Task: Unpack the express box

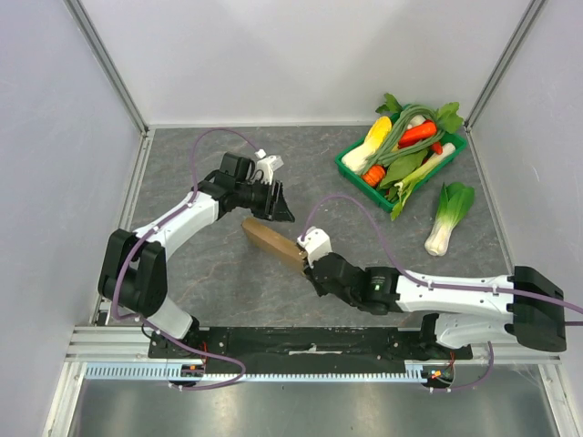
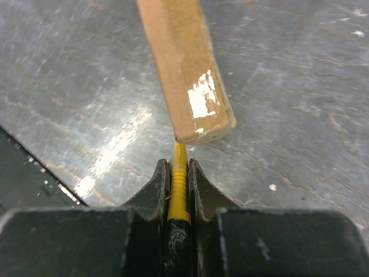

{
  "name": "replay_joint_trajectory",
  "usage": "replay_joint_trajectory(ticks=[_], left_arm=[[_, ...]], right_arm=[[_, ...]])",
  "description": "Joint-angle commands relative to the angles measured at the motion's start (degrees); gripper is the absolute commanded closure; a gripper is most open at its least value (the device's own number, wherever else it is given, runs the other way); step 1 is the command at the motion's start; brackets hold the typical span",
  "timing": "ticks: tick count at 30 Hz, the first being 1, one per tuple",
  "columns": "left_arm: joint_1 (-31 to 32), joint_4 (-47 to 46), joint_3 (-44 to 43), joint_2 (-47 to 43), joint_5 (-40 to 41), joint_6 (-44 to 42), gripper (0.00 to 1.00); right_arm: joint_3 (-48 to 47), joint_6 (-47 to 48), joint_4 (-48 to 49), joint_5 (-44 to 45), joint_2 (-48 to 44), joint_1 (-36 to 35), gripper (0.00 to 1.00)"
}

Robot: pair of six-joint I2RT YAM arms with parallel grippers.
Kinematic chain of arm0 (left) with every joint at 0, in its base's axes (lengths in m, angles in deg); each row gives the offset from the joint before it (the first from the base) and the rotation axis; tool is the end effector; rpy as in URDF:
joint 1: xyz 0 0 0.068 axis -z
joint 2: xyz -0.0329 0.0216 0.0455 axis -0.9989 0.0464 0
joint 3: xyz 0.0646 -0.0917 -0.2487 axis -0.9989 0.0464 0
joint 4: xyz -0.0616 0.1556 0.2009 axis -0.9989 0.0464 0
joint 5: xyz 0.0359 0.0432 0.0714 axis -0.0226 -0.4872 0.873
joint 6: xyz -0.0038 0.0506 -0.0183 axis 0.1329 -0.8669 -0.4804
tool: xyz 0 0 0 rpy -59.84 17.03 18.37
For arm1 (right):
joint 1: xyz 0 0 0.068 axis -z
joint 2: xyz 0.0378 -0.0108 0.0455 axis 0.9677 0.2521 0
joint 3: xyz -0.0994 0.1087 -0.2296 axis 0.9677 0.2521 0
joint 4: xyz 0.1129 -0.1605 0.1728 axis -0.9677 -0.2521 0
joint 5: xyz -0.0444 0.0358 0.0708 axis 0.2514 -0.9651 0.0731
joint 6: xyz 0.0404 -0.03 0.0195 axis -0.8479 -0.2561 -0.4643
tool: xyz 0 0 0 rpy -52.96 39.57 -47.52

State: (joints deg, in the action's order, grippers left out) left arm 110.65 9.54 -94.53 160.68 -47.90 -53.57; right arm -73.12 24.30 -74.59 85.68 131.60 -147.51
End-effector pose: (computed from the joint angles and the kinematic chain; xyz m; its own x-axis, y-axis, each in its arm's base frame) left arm 0.3008 -0.1535 0.2452 -0.7916 0.1713 -0.5866 0.5552 0.6026 -0.5733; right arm 0.0938 0.2442 0.2301 -0.5189 -0.2783 -0.8082 -0.6110 0.7820 0.1230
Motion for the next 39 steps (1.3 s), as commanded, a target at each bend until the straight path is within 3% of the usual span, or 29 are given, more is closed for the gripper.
replay_joint_trajectory(ticks=[1,10,15,20,28,33,37,39], left_arm=[[0.4,1.0,-2.4,-0.6,-5.9,-3.9,0.51],[0.5,-2.1,-2.2,-0.1,-17.2,-4.0,0.41],[0.8,-2.0,-0.6,-2.0,-16.3,-8.9,0.32],[1.6,-0.4,0.2,-2.9,-9.2,-13.9,0.29],[8.0,1.5,1.4,-1.4,7.5,-22.1,0.29],[10.1,1.3,2.4,0.5,11.2,-23.5,0.30],[11.3,-0.1,3.8,0.7,15.2,-24.9,0.38],[12.1,-1.4,4.9,0.6,16.9,-25.9,0.48]], right_arm=[[1.8,-5.1,4.2,14.0,-4.8,-0.2,1.00],[4.1,-9.6,9.0,17.0,-4.3,2.2,1.00],[5.0,-10.3,12.9,12.9,-5.7,7.9,1.00],[3.7,-9.1,14.3,6.9,-5.9,13.9,1.00],[0.1,-10.3,14.4,0.2,-2.6,15.9,1.00],[0.3,-11.8,13.3,-0.2,-3.8,16.2,1.00],[2.2,-13.3,11.0,-0.8,-7.3,16.7,1.00],[2.5,-14.0,8.5,-1.2,-9.7,17.0,1.00]])
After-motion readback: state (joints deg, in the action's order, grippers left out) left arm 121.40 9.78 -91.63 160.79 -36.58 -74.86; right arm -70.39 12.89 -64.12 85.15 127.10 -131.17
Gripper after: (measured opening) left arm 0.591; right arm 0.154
